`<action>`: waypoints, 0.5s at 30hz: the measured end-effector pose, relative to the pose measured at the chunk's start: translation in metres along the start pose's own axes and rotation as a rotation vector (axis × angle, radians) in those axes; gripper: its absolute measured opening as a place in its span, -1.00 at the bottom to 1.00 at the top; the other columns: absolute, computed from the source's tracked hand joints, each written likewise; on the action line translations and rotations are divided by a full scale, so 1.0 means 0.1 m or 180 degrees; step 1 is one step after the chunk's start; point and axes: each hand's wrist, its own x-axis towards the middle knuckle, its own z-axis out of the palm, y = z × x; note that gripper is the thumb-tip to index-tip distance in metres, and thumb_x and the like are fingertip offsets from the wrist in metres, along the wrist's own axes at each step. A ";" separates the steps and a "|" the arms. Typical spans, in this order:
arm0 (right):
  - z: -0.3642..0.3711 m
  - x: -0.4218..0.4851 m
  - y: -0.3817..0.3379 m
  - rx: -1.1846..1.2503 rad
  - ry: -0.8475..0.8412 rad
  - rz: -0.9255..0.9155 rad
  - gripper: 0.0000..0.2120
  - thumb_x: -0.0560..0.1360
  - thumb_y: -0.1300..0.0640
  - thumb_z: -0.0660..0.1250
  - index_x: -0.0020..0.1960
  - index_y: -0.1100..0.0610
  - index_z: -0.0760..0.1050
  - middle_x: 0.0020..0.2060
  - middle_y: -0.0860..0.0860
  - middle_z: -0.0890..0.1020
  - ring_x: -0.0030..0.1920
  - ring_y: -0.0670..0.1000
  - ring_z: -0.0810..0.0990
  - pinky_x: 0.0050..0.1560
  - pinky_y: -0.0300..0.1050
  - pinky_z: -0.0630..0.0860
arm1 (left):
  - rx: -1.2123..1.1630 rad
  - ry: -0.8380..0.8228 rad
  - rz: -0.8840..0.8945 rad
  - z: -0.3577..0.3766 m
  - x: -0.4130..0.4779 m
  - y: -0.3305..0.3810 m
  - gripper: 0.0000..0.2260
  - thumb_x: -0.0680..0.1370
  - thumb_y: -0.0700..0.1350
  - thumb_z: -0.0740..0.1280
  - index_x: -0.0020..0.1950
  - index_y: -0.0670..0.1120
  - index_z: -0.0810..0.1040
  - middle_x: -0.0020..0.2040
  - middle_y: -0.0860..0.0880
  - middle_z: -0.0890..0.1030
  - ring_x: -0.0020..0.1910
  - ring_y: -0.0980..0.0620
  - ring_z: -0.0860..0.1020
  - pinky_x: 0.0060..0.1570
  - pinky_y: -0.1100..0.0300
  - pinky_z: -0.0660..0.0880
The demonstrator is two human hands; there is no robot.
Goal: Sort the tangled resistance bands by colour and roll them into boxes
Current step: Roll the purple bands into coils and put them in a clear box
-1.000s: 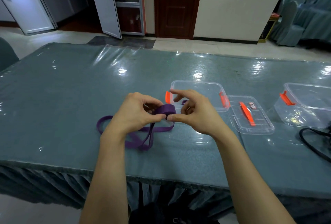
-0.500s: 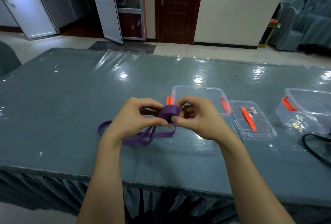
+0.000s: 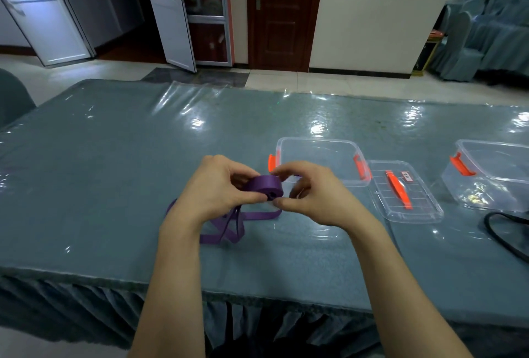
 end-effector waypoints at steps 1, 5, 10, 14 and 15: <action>0.00 0.02 -0.04 -0.0508 0.0076 -0.0140 -0.61 0.43 0.04 0.66 0.22 -0.07 0.69 0.01 -0.12 0.69 -0.22 -0.05 0.66 -0.07 -0.12 0.62 | 0.0348 -0.0076 -0.0023 0.02 0.01 0.03 -0.77 0.37 -0.03 0.72 -0.02 0.16 0.83 -0.21 0.10 0.79 -0.13 0.04 0.79 0.02 -0.07 0.72; 0.14 0.07 -0.19 -0.1122 -0.0016 -0.0395 -0.75 0.48 0.02 0.62 0.11 0.05 0.71 -0.05 -0.05 0.66 -0.12 -0.04 0.58 -0.05 -0.11 0.52 | 0.1318 -0.0068 0.0018 0.07 0.04 0.11 -0.80 0.35 0.04 0.64 -0.05 0.22 0.79 -0.33 0.14 0.71 -0.27 0.10 0.68 -0.15 -0.02 0.66; 0.02 0.04 -0.16 -0.0111 0.0308 -0.0441 -0.81 0.48 0.18 0.62 0.06 0.10 0.72 -0.11 0.05 0.67 -0.17 0.06 0.65 -0.05 0.06 0.63 | -0.0383 0.0048 0.0148 -0.02 0.01 -0.08 -0.67 0.37 -0.16 0.74 0.02 0.17 0.82 -0.08 0.09 0.81 -0.04 0.09 0.79 0.12 0.15 0.70; -0.08 0.07 -0.17 0.1710 0.0332 -0.0350 -0.75 0.47 0.25 0.61 0.12 0.16 0.70 -0.20 0.24 0.69 -0.23 0.13 0.70 -0.06 0.02 0.65 | -0.1709 0.0391 0.0198 0.01 -0.01 -0.09 -0.64 0.27 -0.03 0.74 0.04 0.15 0.83 0.00 -0.05 0.82 0.00 0.06 0.80 0.07 0.24 0.69; -0.06 0.08 -0.18 0.2012 0.0249 -0.0352 -0.75 0.48 0.26 0.60 0.14 0.18 0.69 -0.20 0.25 0.70 -0.22 0.12 0.71 -0.05 -0.04 0.65 | -0.1838 0.0436 0.0232 0.03 0.01 -0.06 -0.63 0.27 -0.03 0.71 0.06 0.15 0.83 0.01 -0.06 0.82 0.02 0.05 0.80 0.07 0.24 0.69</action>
